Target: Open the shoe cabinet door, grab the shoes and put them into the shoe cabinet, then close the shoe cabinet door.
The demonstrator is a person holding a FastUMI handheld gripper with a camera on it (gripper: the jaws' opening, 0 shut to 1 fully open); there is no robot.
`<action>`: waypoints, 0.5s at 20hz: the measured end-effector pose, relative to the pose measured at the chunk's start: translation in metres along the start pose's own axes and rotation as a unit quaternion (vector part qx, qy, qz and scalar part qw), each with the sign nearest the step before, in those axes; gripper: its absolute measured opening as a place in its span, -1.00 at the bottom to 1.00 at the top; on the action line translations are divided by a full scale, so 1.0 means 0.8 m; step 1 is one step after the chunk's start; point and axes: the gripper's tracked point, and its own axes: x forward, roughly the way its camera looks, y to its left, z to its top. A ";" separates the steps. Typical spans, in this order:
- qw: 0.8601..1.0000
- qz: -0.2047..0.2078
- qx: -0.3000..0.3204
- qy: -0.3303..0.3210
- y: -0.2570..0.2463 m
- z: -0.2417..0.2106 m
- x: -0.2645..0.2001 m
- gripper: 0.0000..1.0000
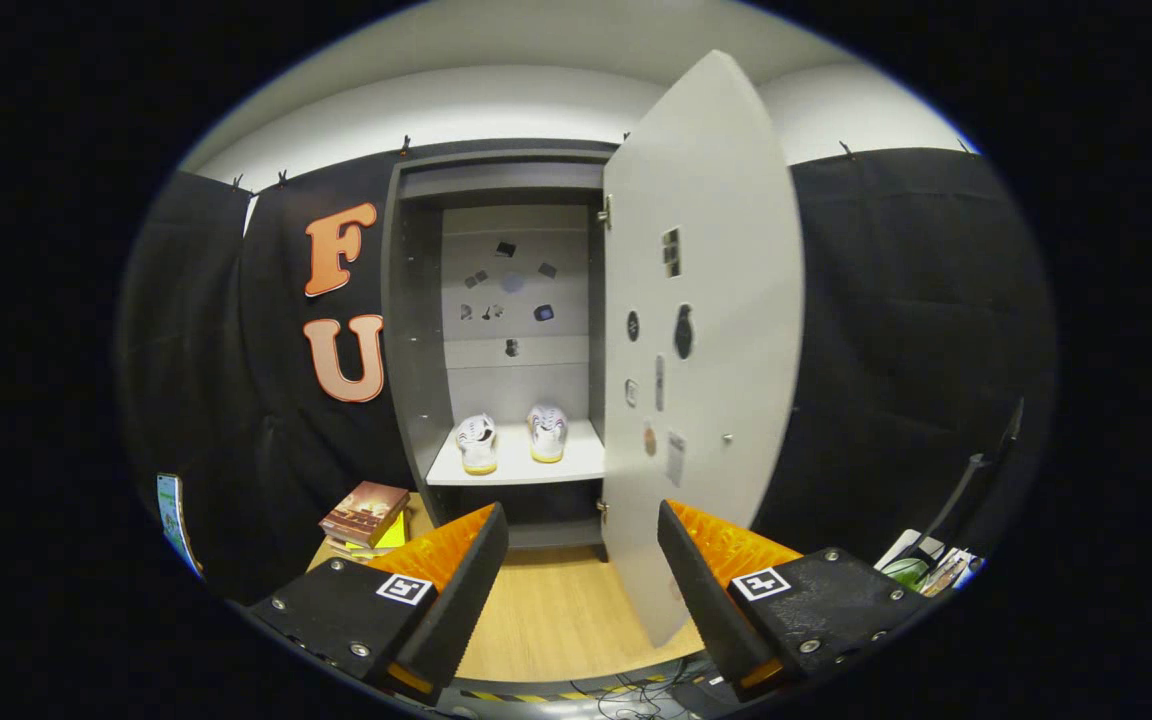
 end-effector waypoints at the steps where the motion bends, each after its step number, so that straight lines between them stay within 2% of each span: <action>1: 1.000 -0.007 -0.004 -0.002 -0.021 0.000 -0.009 0.87; 5: 0.999 -0.039 -0.003 -0.008 -0.101 -0.006 -0.011 0.87; 10: 0.998 -0.047 0.029 0.002 -0.159 -0.032 0.036 0.87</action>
